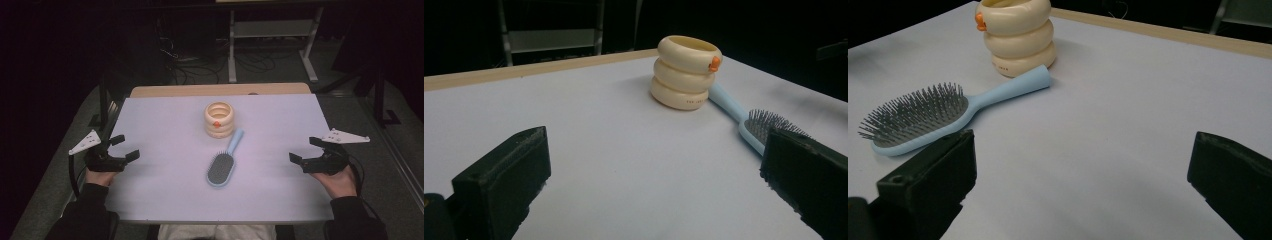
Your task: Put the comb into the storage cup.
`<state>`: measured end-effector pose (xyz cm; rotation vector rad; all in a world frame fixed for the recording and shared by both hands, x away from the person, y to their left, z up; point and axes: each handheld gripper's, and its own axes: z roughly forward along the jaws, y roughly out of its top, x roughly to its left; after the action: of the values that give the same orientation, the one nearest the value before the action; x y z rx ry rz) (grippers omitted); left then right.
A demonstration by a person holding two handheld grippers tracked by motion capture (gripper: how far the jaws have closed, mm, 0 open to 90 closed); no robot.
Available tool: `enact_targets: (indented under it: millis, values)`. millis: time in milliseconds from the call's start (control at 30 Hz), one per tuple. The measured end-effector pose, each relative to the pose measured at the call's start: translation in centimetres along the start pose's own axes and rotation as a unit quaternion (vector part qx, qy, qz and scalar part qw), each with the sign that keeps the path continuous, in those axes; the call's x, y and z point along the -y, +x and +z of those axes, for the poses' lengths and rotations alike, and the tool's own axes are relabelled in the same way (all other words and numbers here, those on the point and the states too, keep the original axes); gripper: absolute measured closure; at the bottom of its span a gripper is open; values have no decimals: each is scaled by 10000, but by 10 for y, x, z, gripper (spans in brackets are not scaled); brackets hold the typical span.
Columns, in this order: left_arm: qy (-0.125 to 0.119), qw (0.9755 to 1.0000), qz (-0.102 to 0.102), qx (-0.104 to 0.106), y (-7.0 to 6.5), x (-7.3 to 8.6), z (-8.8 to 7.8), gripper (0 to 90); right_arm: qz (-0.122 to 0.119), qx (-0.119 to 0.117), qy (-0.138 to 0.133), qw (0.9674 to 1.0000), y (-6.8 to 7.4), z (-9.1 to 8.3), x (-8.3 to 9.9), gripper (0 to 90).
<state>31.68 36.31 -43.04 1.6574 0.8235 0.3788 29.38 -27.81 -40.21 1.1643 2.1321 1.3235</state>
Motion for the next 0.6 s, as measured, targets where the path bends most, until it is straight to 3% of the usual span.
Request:
enact_targets:
  millis: [600]
  values:
    - [42, 10000, 41, 28, -3, 0, 1, 0, -24, -46, 26, 10000, 3, 0, -1, 0]
